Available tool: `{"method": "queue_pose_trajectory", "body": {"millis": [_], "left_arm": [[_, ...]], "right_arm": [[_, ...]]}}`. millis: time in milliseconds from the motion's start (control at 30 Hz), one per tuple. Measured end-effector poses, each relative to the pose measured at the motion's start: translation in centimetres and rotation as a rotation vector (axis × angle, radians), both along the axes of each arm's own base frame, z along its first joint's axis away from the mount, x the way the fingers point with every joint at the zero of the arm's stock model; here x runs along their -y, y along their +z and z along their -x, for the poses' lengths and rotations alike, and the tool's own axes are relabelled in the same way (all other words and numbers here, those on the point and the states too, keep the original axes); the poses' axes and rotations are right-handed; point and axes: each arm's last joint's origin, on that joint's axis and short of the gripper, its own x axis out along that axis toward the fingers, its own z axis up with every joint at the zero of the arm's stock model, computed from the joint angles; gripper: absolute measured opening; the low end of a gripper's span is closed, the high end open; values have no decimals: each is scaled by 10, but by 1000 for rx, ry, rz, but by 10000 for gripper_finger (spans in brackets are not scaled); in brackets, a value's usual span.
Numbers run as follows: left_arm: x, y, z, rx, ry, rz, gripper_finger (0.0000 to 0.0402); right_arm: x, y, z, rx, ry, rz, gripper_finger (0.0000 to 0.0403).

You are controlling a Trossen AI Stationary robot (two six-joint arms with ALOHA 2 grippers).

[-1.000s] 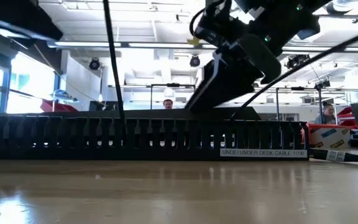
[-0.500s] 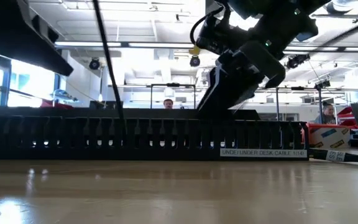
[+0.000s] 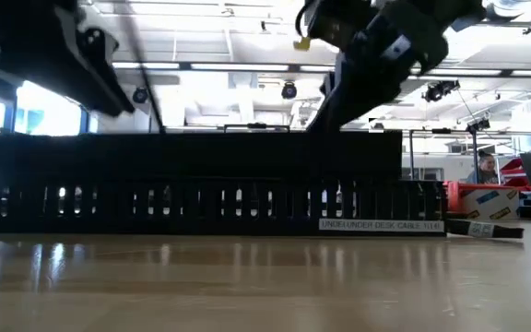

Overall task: Ziptie cables
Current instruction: Close the black cable duct

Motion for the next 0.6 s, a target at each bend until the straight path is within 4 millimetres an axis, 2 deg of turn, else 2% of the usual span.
{"method": "queue_pose_trajectory", "body": {"millis": [200, 333, 600], "left_arm": [[-11, -4, 0, -72, 43, -15, 189], [-14, -7, 1, -140, 35, 36, 180], [-14, -9, 3, -172, 39, 80, 99]], "right_arm": [[-3, 17, 14, -7, 14, 26, 10], [-8, 25, 23, -19, 19, 33, 9], [-22, 30, 37, -45, 23, 58, 6]]}}
